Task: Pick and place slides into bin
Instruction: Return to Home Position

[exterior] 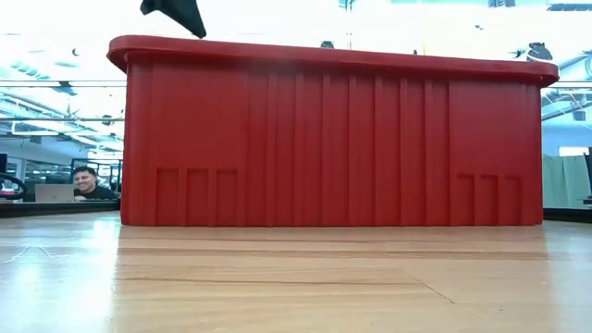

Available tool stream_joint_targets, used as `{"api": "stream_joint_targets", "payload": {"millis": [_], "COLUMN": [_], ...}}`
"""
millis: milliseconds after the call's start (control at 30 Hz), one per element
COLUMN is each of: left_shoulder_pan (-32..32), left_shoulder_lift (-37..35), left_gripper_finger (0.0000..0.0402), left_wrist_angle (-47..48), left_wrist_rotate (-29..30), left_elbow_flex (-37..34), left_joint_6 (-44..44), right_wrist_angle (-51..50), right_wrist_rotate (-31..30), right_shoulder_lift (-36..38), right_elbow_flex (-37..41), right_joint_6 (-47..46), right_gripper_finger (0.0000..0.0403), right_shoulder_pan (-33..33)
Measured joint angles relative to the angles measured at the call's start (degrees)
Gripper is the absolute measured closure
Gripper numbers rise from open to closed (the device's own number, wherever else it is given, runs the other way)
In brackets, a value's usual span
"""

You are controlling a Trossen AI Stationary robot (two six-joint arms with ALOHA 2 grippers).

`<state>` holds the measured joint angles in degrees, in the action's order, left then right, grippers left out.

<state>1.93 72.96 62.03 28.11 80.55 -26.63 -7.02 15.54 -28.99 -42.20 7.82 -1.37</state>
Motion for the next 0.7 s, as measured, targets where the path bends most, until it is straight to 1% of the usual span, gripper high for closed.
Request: {"api": "stream_joint_targets", "payload": {"millis": [67,200,300,367,433,567,600,700], "left_shoulder_pan": [2.0,6.4,9.9,12.2,14.2,17.6,18.2,19.6], "left_shoulder_lift": [-2.1,-6.7,-10.9,-14.2,-17.7,-25.0,-26.8,-31.5], "left_gripper_finger": [0.0393,0.0399,0.0397,0.0399,0.04,0.0399,0.04,0.0398], "left_wrist_angle": [-0.8,-2.9,-5.3,-8.9,-12.4,-21.0,-23.3,-29.0], "left_wrist_rotate": [2.3,3.4,3.4,3.4,3.4,3.4,3.4,2.8], "left_elbow_flex": [-0.7,-3.5,-7.4,-10.7,-14.8,-22.7,-24.5,-29.3], "left_joint_6": [0.1,1.9,2.0,2.2,2.3,3.9,4.6,7.0], "right_wrist_angle": [0.1,-0.9,-2.2,-4.1,-6.1,-8.6,-8.2,-4.6], "right_wrist_rotate": [3.4,12.4,18.8,22.9,25.1,25.3,25.5,29.6], "right_shoulder_lift": [1.0,2.5,3.4,4.2,5.1,7.7,8.4,10.4], "right_elbow_flex": [-0.3,-0.3,-0.3,-0.3,-0.3,1.6,2.7,6.3], "right_joint_6": [-2.1,-5.6,-7.5,-7.6,-5.7,-2.5,-2.4,-2.8], "right_gripper_finger": [0.0398,0.0401,0.0402,0.0402,0.0402,0.0402,0.0402,0.0403], "right_shoulder_pan": [0.0,0.0,0.0,0.0,0.0,0.0,0.0,0.0]}}
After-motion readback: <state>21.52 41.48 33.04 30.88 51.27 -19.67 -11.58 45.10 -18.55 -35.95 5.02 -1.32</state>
